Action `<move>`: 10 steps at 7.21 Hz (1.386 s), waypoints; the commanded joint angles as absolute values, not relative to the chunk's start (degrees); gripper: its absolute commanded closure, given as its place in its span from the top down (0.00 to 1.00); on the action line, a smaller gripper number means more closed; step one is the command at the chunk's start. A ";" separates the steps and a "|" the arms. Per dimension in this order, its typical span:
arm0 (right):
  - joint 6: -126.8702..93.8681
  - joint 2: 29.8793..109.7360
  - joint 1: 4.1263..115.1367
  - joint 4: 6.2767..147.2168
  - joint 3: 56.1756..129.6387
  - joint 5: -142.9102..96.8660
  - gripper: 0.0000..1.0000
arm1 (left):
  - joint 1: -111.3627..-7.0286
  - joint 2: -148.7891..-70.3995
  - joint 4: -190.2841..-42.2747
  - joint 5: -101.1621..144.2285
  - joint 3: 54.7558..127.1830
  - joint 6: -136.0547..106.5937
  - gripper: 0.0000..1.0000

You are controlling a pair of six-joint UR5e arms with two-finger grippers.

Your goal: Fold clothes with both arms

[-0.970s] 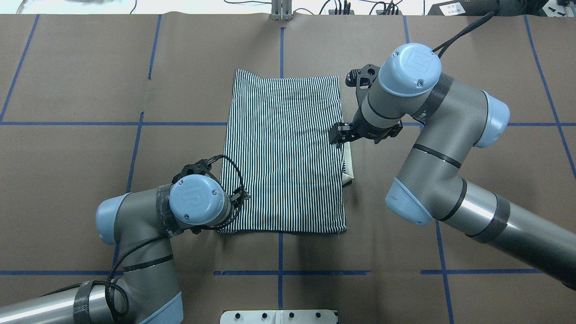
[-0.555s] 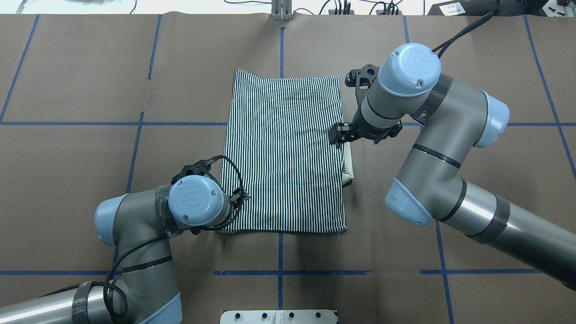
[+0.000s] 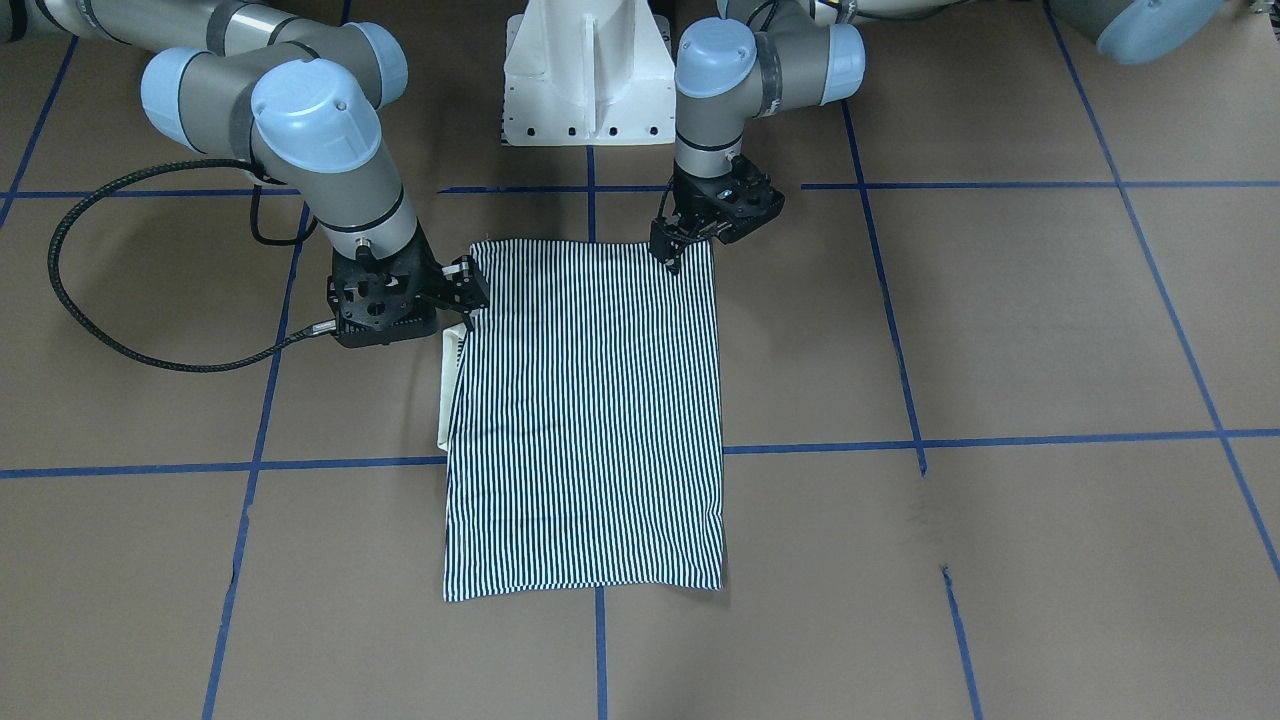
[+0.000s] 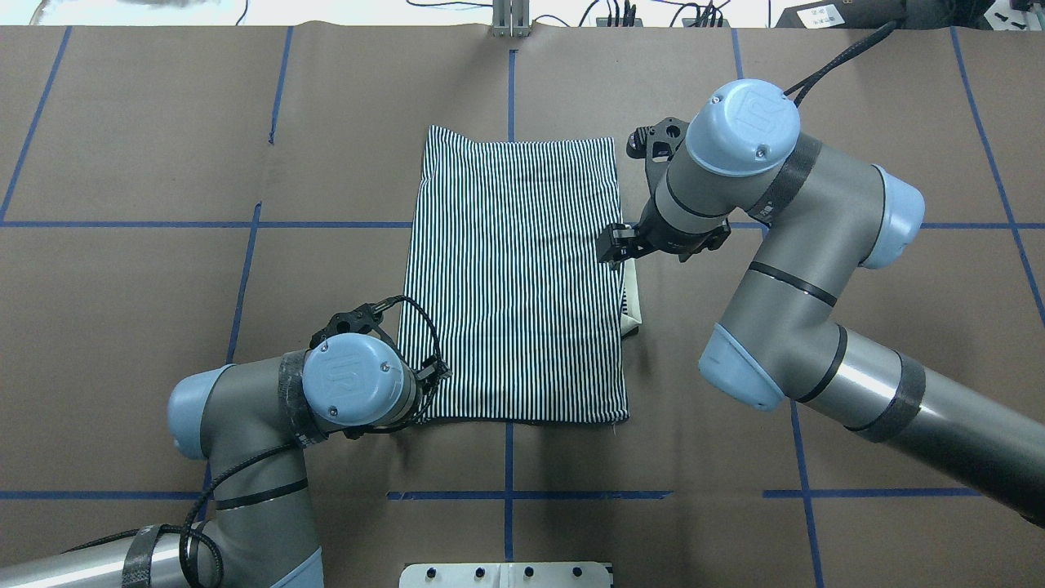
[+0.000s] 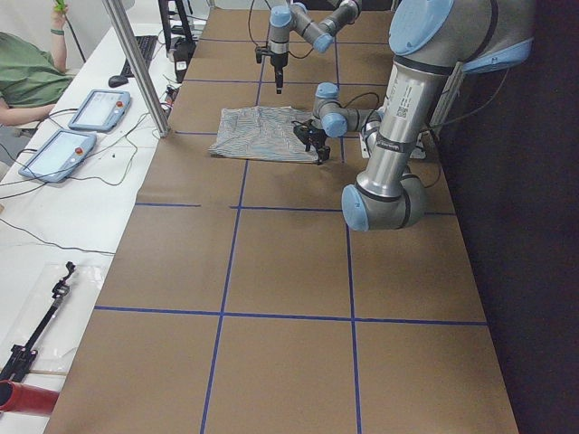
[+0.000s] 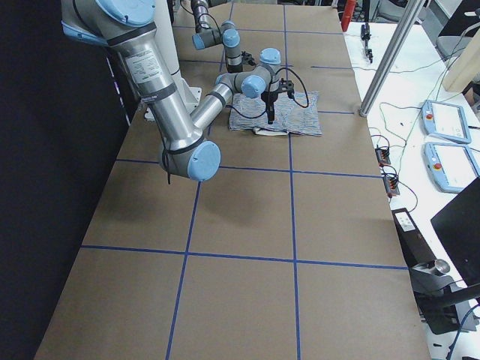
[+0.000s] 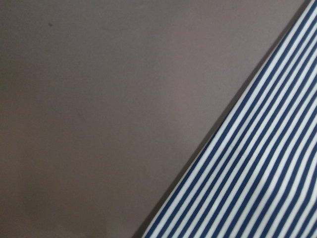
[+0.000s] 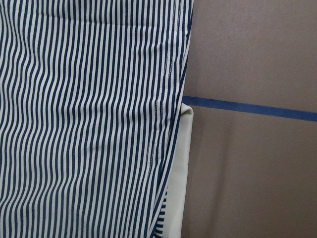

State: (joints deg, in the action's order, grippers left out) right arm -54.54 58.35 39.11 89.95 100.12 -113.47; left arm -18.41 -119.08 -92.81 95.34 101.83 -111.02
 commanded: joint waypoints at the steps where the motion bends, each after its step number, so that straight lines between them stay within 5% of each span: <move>1: -54.58 58.36 39.11 90.00 100.11 -113.47 1.00 | -18.37 -119.09 -92.81 95.36 101.95 -111.09 0.55; 2: -54.49 58.36 39.11 90.00 100.11 -113.47 1.00 | -18.37 -118.83 -92.81 95.36 102.48 -111.01 0.27; 4: -54.40 58.27 39.11 89.91 100.11 -113.47 1.00 | -18.28 -119.09 -92.90 95.45 102.83 -110.66 0.00; 10: -68.22 58.53 34.56 89.30 102.38 -113.64 1.00 | -18.11 -118.21 -86.05 95.89 111.00 -104.94 0.00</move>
State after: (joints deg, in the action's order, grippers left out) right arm -60.75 58.46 36.98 89.46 101.07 -113.54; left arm -18.26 -118.30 -88.08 95.77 108.99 -106.21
